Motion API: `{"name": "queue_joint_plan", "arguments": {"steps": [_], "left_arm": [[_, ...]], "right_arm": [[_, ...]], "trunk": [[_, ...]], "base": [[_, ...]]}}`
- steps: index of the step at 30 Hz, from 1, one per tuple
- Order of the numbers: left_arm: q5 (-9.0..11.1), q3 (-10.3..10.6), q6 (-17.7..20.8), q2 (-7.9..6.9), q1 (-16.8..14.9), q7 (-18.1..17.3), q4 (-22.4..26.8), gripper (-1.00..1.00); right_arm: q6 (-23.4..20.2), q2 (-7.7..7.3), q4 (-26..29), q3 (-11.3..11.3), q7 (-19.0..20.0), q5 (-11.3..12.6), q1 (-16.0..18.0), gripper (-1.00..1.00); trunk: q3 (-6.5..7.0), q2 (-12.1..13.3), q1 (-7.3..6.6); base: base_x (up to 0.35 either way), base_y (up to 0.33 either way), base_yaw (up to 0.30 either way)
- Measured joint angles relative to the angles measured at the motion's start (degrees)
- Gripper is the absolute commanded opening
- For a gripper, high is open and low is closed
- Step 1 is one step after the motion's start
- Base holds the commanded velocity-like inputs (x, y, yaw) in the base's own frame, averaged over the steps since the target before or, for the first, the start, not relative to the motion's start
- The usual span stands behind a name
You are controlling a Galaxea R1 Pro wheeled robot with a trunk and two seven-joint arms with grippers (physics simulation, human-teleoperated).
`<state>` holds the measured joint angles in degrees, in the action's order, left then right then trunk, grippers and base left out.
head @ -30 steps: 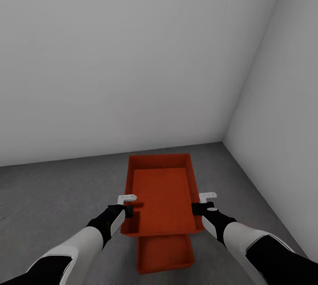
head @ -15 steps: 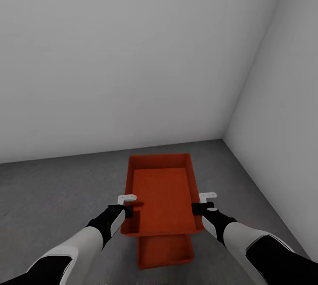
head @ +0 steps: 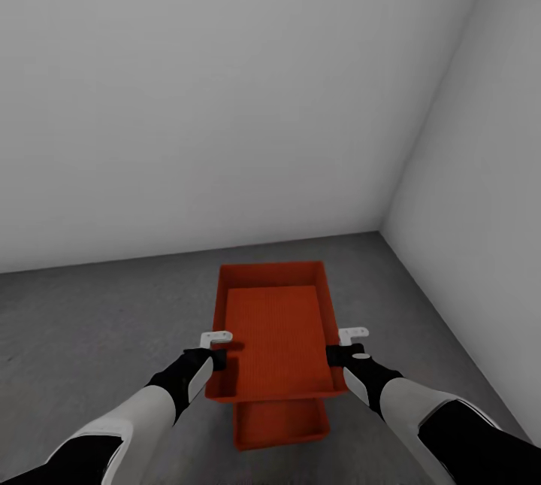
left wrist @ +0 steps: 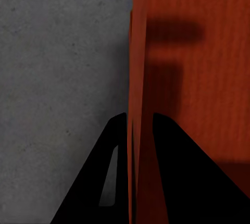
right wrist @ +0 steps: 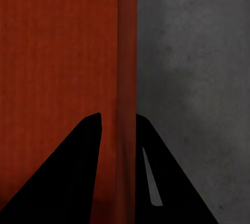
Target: Move the two storage containers from the living room to the garage. In the garage, place one container on the floor and stack the other container on top of it (either order is fine).
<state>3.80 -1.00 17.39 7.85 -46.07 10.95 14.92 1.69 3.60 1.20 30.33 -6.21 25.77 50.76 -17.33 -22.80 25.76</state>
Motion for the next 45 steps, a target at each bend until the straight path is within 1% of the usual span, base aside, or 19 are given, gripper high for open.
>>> {"name": "queue_joint_plan", "arguments": {"steps": [45], "left_arm": [[-0.01, -0.14, -0.43, 0.00, 0.01, -0.10, -0.03, -1.00]], "right_arm": [[0.00, -0.08, 0.34, 0.23, -0.13, -0.01, 0.02, -1.00]], "trunk": [[-4.15, -0.01, 0.00]], "base": [[0.000, 0.000, 0.000]]}}
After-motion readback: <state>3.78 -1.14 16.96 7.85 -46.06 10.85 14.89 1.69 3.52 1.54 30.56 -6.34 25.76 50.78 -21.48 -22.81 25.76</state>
